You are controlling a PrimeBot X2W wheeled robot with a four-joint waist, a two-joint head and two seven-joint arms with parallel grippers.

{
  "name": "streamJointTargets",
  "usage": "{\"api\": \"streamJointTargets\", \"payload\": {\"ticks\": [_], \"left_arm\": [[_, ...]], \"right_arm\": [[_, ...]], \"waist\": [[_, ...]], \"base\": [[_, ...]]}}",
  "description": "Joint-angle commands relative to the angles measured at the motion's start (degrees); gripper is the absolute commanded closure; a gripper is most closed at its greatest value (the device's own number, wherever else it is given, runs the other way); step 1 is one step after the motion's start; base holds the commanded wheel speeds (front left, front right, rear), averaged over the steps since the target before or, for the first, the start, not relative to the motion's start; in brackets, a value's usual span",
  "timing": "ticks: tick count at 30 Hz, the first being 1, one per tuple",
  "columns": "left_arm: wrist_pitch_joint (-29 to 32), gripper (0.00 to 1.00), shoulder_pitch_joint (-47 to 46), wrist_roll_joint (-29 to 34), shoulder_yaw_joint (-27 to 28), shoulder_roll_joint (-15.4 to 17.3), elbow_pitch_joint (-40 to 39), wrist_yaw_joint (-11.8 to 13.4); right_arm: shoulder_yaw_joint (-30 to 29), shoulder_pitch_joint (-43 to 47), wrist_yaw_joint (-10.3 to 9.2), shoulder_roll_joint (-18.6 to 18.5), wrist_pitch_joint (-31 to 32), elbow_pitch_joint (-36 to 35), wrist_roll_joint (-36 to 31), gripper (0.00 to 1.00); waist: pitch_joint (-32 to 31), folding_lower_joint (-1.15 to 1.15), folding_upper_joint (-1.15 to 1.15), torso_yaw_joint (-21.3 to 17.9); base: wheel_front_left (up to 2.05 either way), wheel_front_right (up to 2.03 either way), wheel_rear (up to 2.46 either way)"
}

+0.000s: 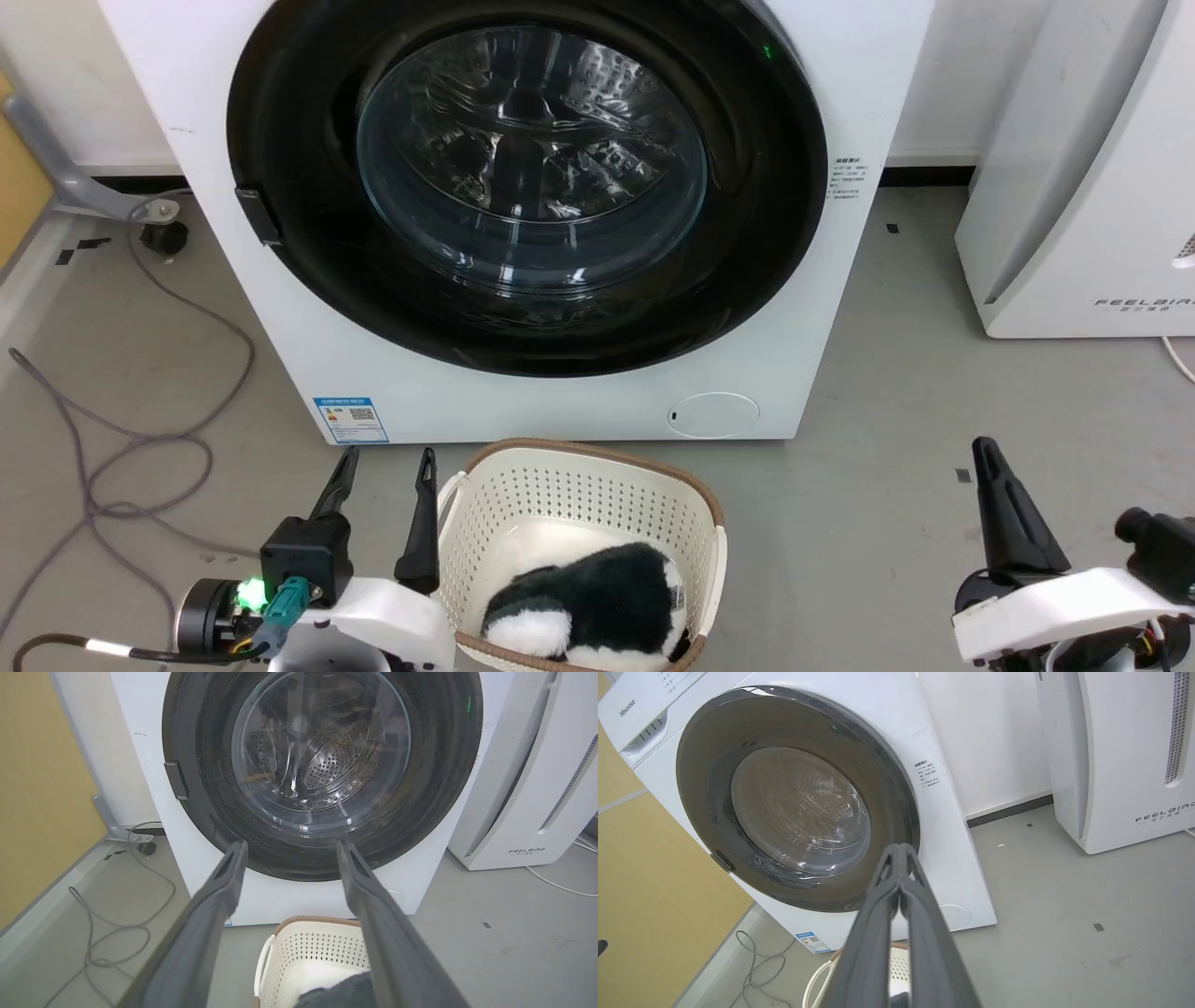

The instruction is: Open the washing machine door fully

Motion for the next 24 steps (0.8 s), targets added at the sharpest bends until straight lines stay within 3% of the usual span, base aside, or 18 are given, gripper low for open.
{"api": "streamJointTargets", "payload": {"ticks": [1,10,24], "left_arm": [[-0.6,0.0,-0.8,-0.5,-0.5,0.0,0.0,0.4],[-1.7,0.0,-1.6,-1.5,-1.4,0.0,-0.4,0.9],[-3.2,0.0,-3.3,-1.8,-2.5,0.0,-1.9,1.5]], "right_arm": [[-0.3,-1.0,0.14,0.0,-0.7,0.2,3.2,1.0],[-2.6,-6.0,0.16,-0.3,-1.7,2.2,8.7,1.0],[-4.2,-20.5,0.2,-4.0,-2.8,11.4,18.8,1.0]], "waist": [[0.2,0.0,0.0,-0.1],[1.1,0.0,0.0,-0.4],[3.7,0.0,0.0,-0.7]], "base": [[0.0,0.0,0.0],[0.0,0.0,0.0],[0.0,0.0,0.0]]}}
